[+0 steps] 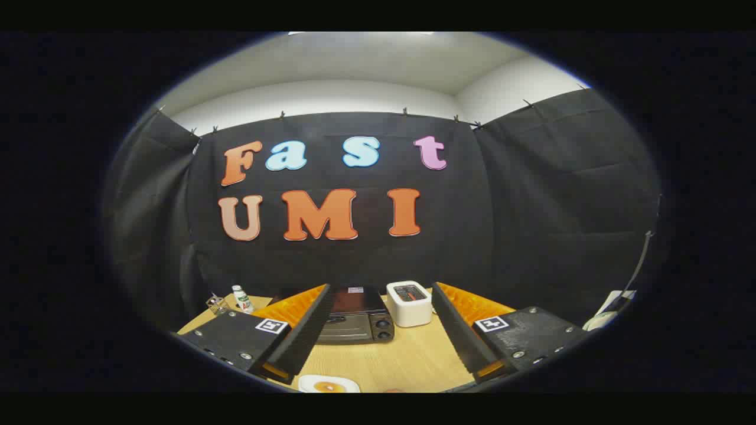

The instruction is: Open the toaster oven, put the food inside, and close the toaster oven door.

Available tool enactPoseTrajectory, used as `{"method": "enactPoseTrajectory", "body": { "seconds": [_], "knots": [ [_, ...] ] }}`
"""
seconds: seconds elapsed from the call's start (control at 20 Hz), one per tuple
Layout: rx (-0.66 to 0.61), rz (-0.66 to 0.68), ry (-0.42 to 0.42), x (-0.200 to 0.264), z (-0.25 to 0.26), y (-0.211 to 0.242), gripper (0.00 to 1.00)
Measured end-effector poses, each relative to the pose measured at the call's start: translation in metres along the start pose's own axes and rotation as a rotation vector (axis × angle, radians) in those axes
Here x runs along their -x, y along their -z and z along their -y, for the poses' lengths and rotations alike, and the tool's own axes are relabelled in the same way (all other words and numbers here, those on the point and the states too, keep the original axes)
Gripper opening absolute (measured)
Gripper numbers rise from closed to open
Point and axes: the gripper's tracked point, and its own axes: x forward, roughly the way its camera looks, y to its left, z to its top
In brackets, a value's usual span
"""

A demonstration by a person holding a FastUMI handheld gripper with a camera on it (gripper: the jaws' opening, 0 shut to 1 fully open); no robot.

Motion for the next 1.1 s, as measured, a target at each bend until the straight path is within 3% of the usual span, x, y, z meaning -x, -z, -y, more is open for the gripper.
{"method": "enactPoseTrajectory", "body": {
  "seconds": [0.8, 1.1],
  "knots": [
    [0.016, -0.029, -0.006, -0.01, -0.004, 0.009, 0.99],
    [0.009, -0.071, -0.032, -0.032, -0.026, 0.023, 0.99]
  ]
}}
